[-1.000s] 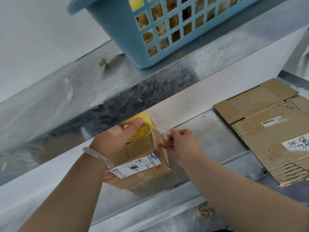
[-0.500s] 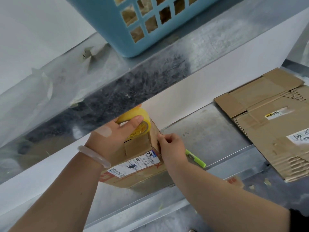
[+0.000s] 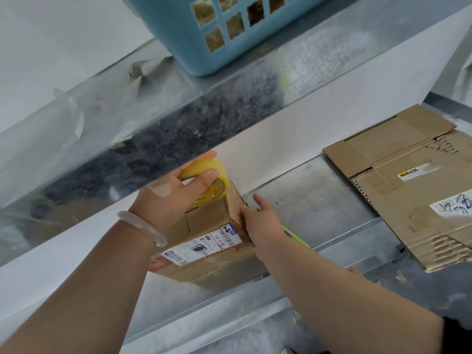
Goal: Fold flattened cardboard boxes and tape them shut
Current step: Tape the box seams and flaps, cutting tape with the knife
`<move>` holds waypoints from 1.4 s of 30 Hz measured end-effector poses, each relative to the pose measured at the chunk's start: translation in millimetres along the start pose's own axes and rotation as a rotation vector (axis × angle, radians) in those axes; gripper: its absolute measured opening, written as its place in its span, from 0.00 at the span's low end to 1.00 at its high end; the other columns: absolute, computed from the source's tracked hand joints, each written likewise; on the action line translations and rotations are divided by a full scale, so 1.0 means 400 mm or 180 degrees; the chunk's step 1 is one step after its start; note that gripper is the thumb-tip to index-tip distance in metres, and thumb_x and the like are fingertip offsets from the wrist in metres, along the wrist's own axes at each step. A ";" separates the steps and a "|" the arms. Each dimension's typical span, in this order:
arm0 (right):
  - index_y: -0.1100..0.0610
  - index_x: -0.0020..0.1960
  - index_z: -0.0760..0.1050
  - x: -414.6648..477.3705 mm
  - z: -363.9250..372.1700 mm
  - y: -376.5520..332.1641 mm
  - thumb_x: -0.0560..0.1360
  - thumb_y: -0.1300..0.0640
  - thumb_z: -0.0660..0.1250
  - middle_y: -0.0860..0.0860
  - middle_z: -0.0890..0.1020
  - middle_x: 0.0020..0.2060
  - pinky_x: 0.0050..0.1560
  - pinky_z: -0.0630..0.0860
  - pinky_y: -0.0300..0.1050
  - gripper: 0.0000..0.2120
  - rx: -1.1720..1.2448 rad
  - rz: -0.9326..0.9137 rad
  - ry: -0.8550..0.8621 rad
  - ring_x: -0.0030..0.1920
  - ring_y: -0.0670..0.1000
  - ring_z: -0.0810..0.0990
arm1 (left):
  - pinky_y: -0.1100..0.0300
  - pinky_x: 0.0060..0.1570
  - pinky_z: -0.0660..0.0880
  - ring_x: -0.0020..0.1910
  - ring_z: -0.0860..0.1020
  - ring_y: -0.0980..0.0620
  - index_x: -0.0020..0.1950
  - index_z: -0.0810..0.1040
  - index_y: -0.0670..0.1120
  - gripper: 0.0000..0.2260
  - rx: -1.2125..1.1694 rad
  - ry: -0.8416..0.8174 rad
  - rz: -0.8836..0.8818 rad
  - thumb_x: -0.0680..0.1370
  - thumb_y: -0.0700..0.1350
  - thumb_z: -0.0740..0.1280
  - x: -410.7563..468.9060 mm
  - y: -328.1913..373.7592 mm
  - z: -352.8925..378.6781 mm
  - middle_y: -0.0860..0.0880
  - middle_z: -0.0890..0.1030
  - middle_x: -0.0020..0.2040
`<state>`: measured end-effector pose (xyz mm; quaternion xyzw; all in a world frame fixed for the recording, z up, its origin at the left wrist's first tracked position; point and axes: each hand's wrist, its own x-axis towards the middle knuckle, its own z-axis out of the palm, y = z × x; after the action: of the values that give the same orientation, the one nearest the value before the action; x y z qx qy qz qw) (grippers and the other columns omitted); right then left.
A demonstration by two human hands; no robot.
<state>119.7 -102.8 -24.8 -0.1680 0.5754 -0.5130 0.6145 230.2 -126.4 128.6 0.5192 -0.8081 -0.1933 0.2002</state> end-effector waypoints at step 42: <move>0.45 0.80 0.39 -0.027 0.001 -0.078 0.75 0.45 0.54 0.45 0.48 0.80 0.78 0.49 0.52 0.38 -0.2423 -0.2342 -0.1328 0.78 0.42 0.45 | 0.66 0.58 0.71 0.51 0.76 0.63 0.61 0.76 0.57 0.16 -0.0123 -0.0552 -0.0571 0.77 0.61 0.60 -0.018 0.013 -0.037 0.56 0.78 0.56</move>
<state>108.5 -107.2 5.9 -0.6648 0.4896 -0.4057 0.3921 236.6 -119.5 142.8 0.5668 -0.7688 -0.2701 0.1214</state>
